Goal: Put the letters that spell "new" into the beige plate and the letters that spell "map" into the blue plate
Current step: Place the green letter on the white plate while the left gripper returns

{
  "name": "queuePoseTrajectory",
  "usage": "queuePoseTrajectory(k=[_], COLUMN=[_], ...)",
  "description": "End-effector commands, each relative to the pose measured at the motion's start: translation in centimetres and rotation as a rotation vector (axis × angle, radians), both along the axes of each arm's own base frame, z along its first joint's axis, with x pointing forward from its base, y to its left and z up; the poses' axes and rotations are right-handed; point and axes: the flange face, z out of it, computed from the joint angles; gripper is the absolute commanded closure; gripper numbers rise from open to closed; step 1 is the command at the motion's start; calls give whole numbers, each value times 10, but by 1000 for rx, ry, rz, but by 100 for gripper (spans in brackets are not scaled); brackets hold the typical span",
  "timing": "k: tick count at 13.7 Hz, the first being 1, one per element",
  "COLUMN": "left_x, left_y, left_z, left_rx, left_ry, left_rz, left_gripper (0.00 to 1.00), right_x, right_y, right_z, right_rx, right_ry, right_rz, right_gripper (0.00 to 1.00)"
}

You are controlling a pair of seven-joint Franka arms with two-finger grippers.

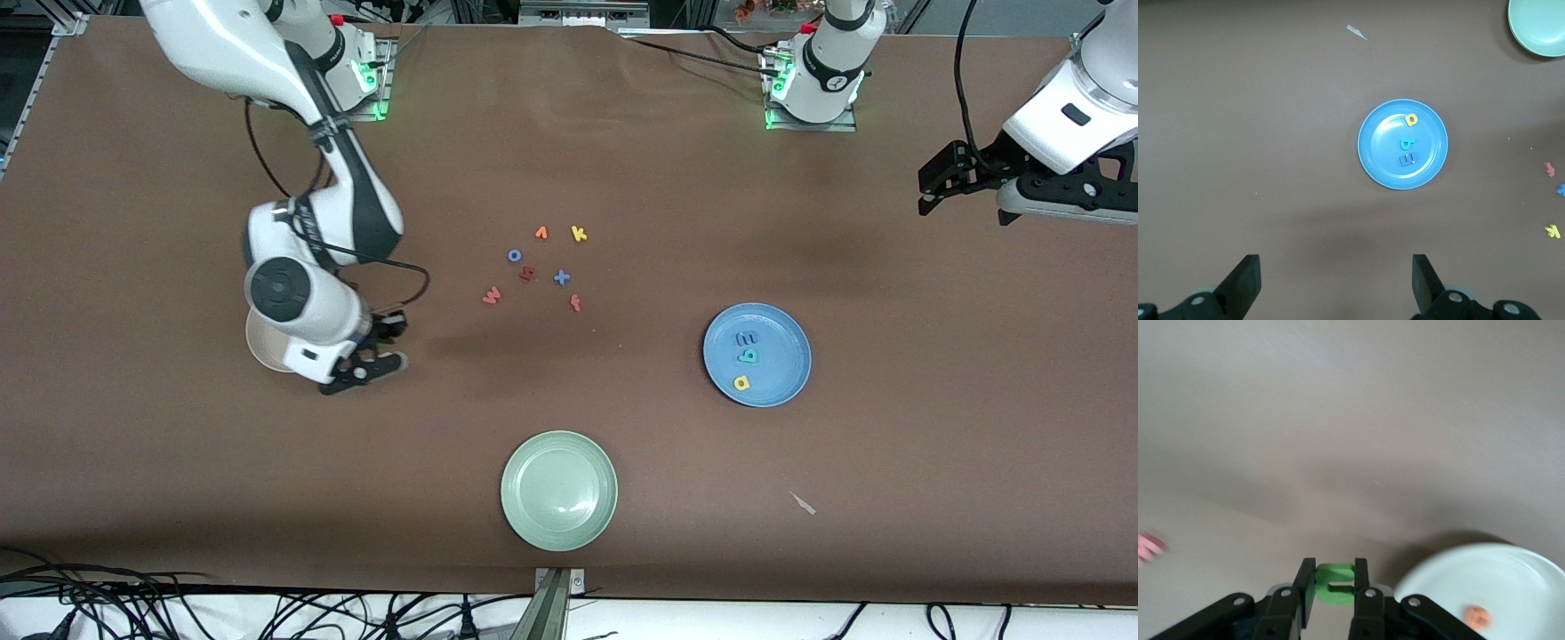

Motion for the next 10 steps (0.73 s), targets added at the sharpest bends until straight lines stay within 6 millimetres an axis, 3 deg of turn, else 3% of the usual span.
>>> queuePoseTrajectory(k=[1,5,7,8,9,10], left_x=[0,7,7,8,8,7], left_y=[-1,-1,0,-1,-1,-3], left_z=[10,13,14,13,13,13], left_rx=[-11,-12,-11,-9,5,11], left_ry=[6,-3,-5,-3,-5,-5], left_rz=[-12,-13,-9,-10,-14,-18], left_gripper=[0,0,0,0,0,0], right_x=[-54,-83,-87,-88,-86,-84], right_y=[-50,-106,-113,-113,-121,-132], right_z=[-2,-33,-45,-50,-51,-52], right_rx=[27,18,11,7,5,4], right_ry=[-27,-77,-94,-90,-88,-82], right_rz=[19,72,71,70,43,7], right_gripper=[84,84,81,75,44,0])
